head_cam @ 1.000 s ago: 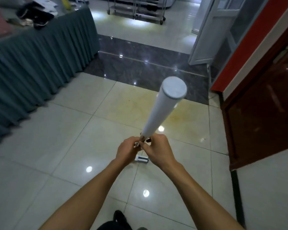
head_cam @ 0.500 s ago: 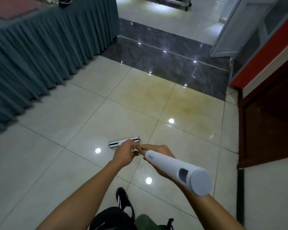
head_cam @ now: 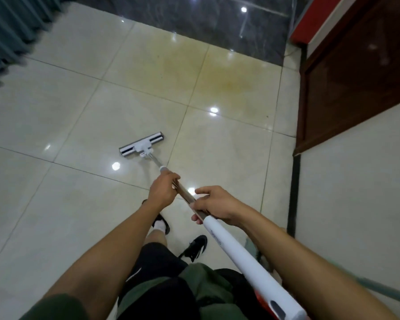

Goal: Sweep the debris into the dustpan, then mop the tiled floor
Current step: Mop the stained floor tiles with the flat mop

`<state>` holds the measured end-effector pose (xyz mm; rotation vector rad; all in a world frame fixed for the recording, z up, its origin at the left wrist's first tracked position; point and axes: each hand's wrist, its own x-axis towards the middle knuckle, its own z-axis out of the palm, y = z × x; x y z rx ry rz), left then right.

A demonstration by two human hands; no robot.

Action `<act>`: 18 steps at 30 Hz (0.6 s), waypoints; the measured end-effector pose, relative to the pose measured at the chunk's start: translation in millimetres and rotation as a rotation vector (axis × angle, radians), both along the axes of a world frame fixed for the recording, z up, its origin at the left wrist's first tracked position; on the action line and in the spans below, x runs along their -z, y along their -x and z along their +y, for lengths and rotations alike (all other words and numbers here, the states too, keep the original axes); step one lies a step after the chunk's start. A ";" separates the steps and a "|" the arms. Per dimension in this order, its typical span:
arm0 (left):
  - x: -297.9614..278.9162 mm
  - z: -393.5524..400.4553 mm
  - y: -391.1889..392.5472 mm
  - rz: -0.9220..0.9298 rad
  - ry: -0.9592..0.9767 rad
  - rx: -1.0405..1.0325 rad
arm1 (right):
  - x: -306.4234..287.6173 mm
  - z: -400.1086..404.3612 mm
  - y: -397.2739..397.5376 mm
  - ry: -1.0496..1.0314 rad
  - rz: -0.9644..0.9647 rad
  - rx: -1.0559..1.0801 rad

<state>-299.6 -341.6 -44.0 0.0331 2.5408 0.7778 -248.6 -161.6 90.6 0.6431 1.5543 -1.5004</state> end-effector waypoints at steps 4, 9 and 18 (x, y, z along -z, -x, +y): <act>16.2 15.3 -18.3 -0.141 -0.134 -0.353 | 23.5 13.8 -28.9 -0.150 -0.124 -0.138; 38.3 33.5 -24.8 -0.577 -0.399 -0.832 | 49.0 4.7 -41.6 -0.300 -0.132 -0.223; 69.7 53.2 1.4 -0.778 -0.734 -1.249 | 76.2 -6.4 -46.4 -0.651 0.042 -0.518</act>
